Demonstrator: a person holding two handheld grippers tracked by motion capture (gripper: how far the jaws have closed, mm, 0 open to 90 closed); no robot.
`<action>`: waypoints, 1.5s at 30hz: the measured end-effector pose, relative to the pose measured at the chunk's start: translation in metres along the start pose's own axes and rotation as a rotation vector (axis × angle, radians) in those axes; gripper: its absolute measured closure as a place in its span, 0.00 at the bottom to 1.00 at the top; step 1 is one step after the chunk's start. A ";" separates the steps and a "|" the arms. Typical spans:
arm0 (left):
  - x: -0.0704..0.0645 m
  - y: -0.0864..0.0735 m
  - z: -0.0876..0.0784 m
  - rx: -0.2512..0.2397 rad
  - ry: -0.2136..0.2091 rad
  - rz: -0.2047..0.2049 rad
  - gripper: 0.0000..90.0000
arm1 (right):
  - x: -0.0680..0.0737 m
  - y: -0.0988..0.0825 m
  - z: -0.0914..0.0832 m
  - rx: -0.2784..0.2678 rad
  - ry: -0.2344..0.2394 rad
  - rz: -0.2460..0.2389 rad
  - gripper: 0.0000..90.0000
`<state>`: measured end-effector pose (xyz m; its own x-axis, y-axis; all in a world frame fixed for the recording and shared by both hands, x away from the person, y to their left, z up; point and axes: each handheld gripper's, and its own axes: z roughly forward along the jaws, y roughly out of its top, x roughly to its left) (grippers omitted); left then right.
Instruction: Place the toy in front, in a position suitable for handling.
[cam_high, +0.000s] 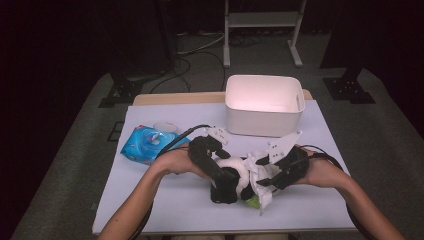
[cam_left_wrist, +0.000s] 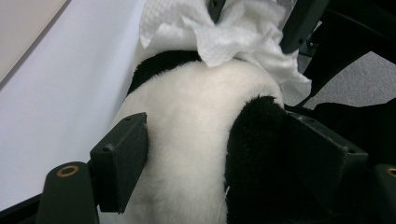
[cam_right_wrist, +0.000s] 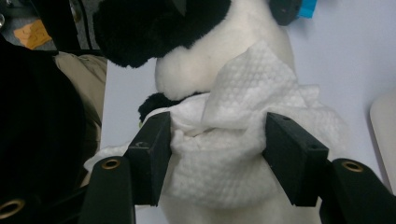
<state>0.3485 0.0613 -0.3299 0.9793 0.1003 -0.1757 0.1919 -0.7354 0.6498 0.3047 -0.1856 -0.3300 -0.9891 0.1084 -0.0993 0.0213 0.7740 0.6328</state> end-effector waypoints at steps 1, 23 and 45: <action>0.000 0.000 0.000 0.000 -0.001 0.001 0.25 | 0.001 0.001 0.002 0.007 -0.003 -0.012 0.47; -0.009 -0.001 0.005 0.002 0.001 0.029 0.24 | -0.012 0.018 0.002 -0.038 -0.019 0.030 0.89; -0.005 -0.005 0.004 -0.020 -0.015 0.030 0.25 | -0.010 -0.069 -0.042 -0.103 -0.082 0.242 0.89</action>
<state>0.3424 0.0621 -0.3353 0.9835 0.0683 -0.1675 0.1643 -0.7245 0.6694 0.3074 -0.2662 -0.3408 -0.9417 0.3364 0.0051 0.2369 0.6521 0.7202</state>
